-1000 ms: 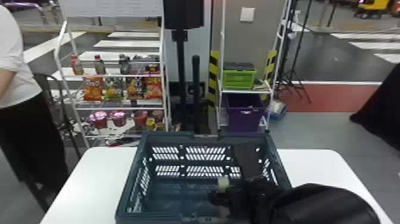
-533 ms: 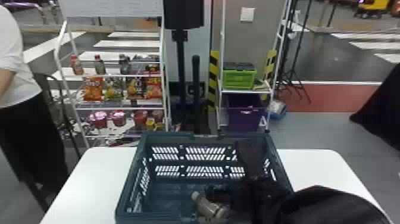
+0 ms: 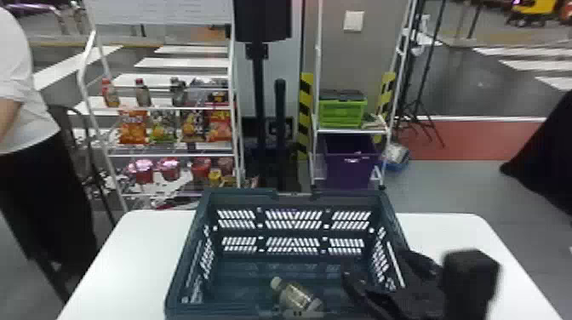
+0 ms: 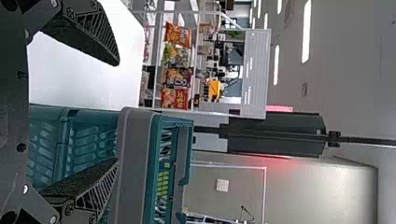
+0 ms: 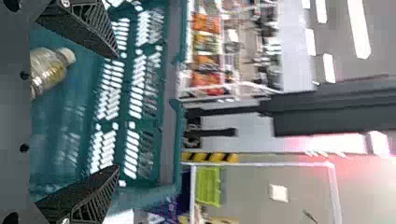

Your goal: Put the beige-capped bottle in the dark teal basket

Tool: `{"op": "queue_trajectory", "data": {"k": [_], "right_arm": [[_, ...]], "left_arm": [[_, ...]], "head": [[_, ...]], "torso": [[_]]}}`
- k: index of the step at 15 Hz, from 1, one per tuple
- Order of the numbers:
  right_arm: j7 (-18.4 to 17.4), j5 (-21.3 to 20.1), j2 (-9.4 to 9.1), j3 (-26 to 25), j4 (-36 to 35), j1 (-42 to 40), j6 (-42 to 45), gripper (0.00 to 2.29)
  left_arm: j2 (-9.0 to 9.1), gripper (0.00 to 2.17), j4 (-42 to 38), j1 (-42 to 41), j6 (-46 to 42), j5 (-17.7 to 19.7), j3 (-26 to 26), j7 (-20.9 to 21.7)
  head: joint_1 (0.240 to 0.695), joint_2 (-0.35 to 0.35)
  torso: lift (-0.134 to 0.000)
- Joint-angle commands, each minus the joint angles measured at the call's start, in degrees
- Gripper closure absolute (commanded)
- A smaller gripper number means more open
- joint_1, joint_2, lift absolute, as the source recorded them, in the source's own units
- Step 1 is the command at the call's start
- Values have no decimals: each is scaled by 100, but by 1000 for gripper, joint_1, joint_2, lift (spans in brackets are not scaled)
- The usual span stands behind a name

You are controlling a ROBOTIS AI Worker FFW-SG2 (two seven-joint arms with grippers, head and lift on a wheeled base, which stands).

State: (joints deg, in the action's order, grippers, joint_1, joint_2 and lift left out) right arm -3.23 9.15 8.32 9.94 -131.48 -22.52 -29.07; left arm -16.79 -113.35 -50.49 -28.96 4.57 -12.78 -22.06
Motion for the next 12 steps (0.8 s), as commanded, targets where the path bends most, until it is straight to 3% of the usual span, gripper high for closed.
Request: {"op": "queue_trajectory", "data": {"k": [1, 2, 5, 12], "right_arm": [[130, 166, 152, -449, 8, -1009, 1733, 39], [323, 227, 135, -625, 96, -1326, 2278, 39], [446, 271, 91, -853, 527, -2152, 3948, 39], [842, 183, -199, -968, 1537, -2785, 5284, 43]], "left_arm": [[9, 161, -3, 4, 9, -9, -6, 0], [9, 161, 6, 13, 9, -9, -23, 0], [18, 161, -20, 13, 9, -26, -41, -9], [35, 161, -56, -31, -9, -70, -76, -18]], "head": [[499, 0], [499, 0], [499, 0], [499, 0]], "torso": [[0], [0], [0], [0]]}}
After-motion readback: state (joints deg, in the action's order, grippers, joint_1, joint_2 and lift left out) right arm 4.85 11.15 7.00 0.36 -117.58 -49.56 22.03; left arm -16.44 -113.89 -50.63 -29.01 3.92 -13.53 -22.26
